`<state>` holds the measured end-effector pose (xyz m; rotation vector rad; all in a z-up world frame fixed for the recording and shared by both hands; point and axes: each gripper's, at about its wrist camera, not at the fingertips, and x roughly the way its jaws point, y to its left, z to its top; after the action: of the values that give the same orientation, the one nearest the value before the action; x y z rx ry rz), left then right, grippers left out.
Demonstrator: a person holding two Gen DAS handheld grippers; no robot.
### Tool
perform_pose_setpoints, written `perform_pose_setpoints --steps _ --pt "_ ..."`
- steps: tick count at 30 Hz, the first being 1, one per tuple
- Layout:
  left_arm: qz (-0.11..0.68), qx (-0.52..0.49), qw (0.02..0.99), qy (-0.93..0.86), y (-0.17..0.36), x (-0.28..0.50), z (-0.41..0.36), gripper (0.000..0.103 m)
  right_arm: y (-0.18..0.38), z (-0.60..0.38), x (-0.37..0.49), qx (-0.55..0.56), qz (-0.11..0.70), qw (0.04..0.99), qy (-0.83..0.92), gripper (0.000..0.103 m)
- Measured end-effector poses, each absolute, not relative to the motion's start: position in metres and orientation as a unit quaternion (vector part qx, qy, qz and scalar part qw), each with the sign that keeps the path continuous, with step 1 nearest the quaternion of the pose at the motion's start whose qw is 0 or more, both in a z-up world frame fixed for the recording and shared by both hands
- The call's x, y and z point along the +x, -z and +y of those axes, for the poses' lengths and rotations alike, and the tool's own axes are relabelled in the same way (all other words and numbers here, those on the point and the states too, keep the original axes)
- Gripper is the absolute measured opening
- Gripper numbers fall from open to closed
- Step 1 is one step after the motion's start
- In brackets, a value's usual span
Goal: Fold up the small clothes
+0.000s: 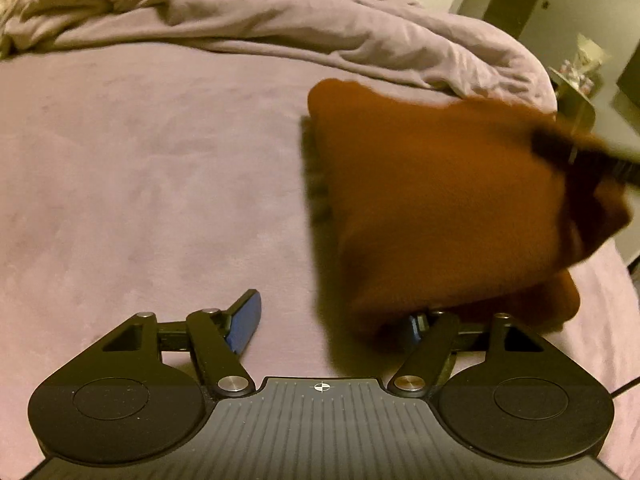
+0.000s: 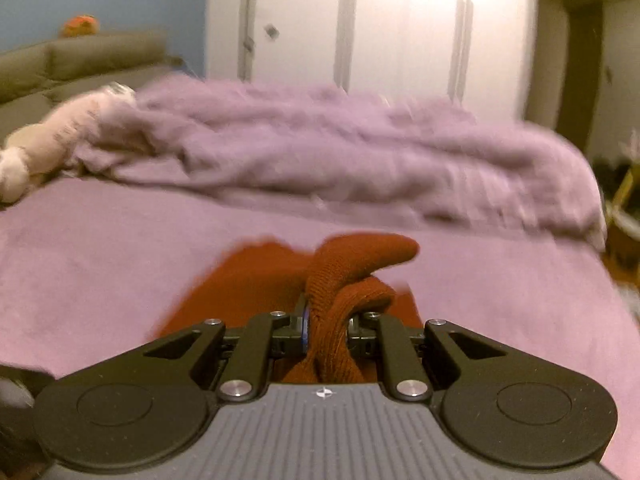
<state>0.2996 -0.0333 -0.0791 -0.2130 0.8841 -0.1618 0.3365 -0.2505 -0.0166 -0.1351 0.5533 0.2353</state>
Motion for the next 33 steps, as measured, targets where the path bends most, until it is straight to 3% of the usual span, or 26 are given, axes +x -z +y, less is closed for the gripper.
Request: perform_pose_setpoints --steps 4,8,10,12,18,24,28,33 --pt "0.435 -0.087 0.892 0.089 0.084 0.299 -0.042 0.081 0.077 -0.291 0.355 -0.047 0.348 0.934 -0.057 0.014" --pt "0.441 -0.076 0.889 0.091 0.081 0.297 -0.042 0.081 0.082 -0.316 0.352 0.024 0.341 0.938 -0.062 0.018" --pt "0.444 -0.083 0.887 0.094 0.076 0.293 -0.038 0.079 0.077 -0.320 0.350 0.029 0.346 0.936 -0.061 0.033" --pt "0.434 -0.075 0.893 0.090 0.069 0.285 -0.032 0.079 0.069 -0.325 0.341 0.028 0.335 0.941 -0.042 0.040" --pt "0.387 -0.104 0.915 0.053 0.040 0.286 -0.014 0.079 0.038 -0.299 0.306 0.013 0.263 0.963 -0.049 0.039" --pt "0.370 -0.110 0.922 0.029 0.027 0.295 -0.006 0.079 0.056 -0.221 0.306 0.008 0.266 0.944 -0.193 0.036" --pt "0.378 -0.084 0.921 0.030 0.030 0.299 -0.006 0.079 0.094 -0.203 0.307 -0.023 0.272 0.944 -0.184 0.035" --pt "0.384 -0.077 0.919 0.053 0.034 0.308 -0.017 0.079 0.065 -0.227 0.302 0.002 0.271 0.948 -0.166 0.035"
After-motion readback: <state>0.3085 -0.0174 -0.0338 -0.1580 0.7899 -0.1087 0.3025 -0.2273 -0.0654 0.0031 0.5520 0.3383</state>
